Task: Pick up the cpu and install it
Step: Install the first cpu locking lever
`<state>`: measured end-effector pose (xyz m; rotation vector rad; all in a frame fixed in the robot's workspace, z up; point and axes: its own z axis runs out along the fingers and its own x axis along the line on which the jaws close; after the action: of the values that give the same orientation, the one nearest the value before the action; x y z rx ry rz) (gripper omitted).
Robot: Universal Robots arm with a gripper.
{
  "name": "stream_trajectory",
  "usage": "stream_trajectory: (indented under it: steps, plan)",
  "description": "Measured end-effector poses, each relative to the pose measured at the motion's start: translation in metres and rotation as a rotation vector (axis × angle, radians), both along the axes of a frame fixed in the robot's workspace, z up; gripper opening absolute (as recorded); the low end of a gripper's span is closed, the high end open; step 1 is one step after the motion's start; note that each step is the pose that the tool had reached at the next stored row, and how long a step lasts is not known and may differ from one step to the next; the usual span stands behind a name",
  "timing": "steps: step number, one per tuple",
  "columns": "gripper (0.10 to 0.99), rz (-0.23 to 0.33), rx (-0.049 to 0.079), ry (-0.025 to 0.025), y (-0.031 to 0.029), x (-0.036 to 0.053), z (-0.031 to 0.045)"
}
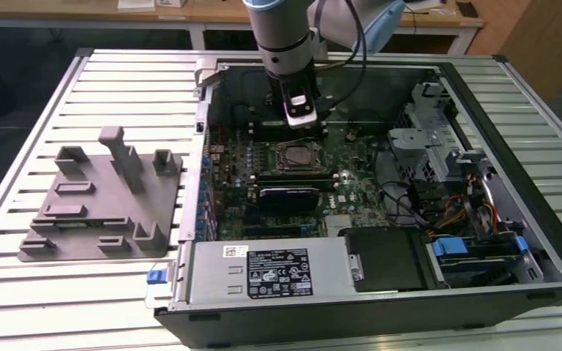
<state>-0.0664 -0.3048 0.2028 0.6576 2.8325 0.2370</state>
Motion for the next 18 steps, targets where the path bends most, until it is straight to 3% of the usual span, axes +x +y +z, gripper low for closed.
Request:
stream_trajectory:
  steps: [9, 18]
  plan:
    - [0.106, 0.0, 0.0, -0.0005, -0.0003, -0.0001, 0.0088]
    - [0.106, 0.0, 0.001, -0.0101, -0.0057, -0.0053, 0.0087]
